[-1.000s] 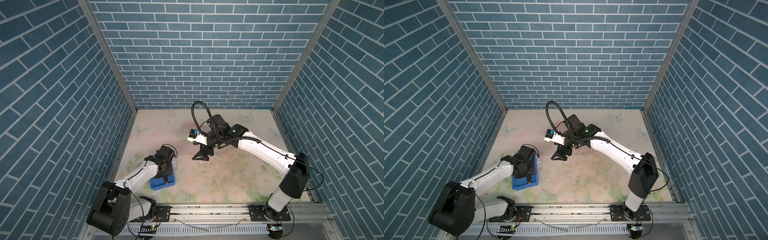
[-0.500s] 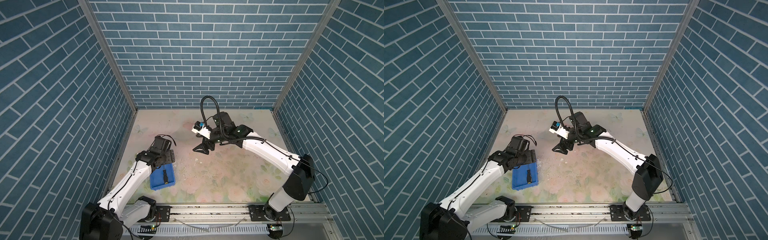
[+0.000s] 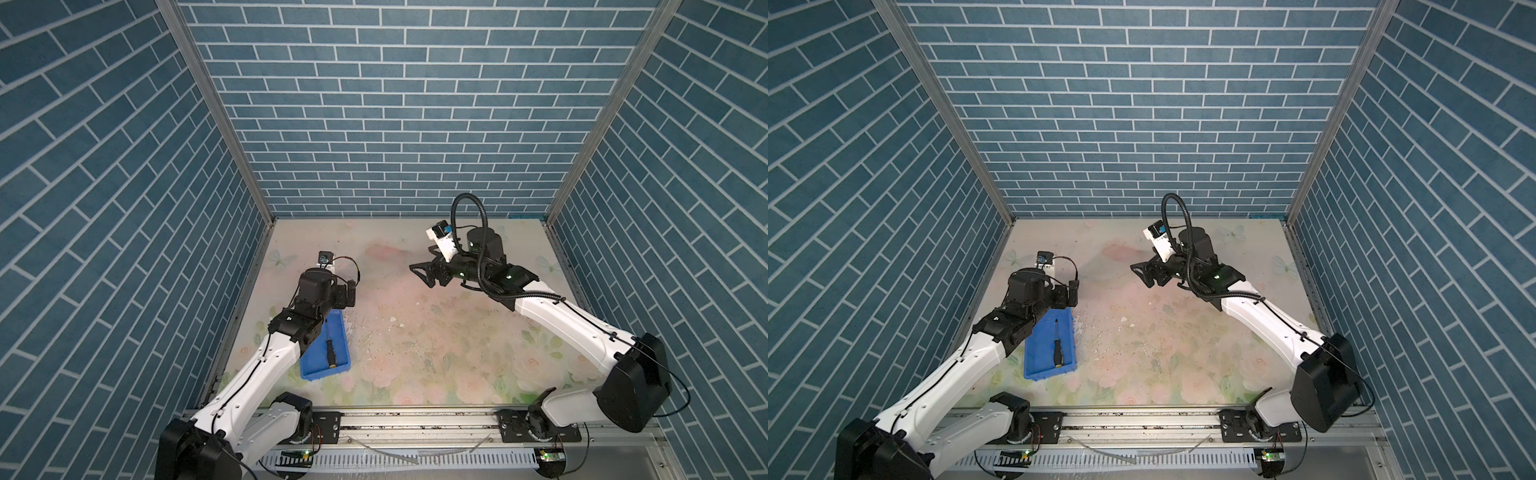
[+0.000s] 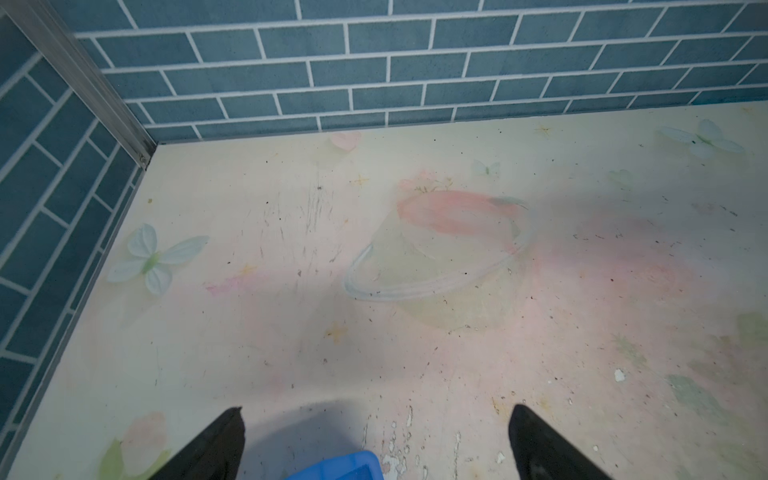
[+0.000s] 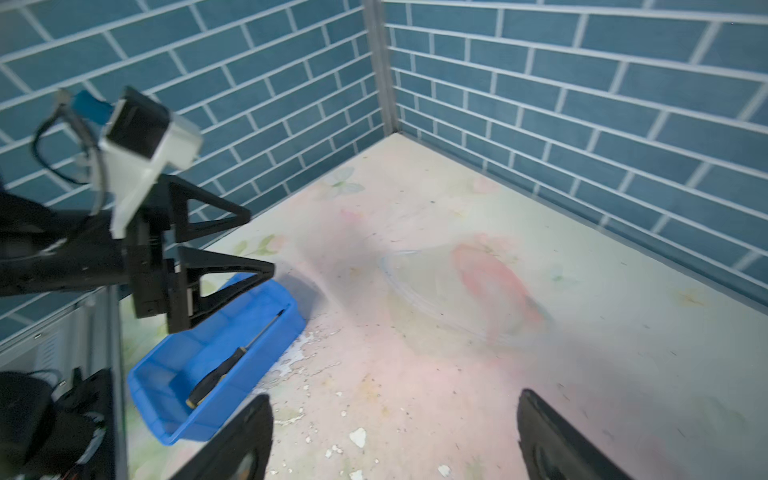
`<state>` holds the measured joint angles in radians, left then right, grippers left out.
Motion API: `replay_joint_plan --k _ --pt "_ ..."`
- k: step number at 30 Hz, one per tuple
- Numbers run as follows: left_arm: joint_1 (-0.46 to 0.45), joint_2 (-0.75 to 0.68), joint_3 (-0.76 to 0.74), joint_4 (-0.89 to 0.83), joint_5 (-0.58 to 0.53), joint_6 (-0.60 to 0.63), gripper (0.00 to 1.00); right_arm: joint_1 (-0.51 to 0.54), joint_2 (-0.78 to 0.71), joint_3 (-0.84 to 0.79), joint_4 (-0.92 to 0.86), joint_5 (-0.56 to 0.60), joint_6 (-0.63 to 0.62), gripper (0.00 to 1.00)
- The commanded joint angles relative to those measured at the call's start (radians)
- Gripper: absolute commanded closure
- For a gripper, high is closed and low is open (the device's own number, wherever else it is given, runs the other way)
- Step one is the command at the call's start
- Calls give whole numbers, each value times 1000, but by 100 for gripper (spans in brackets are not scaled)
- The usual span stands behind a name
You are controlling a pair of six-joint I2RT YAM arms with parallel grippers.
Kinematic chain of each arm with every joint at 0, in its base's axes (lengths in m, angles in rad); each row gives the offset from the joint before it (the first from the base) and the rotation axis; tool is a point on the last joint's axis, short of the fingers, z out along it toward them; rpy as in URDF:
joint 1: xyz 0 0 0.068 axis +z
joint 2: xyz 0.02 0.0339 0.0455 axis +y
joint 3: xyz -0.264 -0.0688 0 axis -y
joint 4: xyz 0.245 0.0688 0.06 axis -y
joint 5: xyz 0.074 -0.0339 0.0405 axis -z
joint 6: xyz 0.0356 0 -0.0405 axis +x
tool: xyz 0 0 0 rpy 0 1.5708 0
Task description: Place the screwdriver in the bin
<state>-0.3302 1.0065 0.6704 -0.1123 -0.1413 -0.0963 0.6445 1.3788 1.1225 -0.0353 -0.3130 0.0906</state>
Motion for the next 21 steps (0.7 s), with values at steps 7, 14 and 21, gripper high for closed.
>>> replay_joint_plan --k 7,14,21 --pt "98 88 -136 340 7 138 0 -173 -220 -288 189 457 156 8" --pt "155 116 -221 386 -35 186 0 -364 -347 -486 207 553 74 8" --pt "218 166 -342 618 -11 195 0 -489 -297 -622 303 518 -62 7"
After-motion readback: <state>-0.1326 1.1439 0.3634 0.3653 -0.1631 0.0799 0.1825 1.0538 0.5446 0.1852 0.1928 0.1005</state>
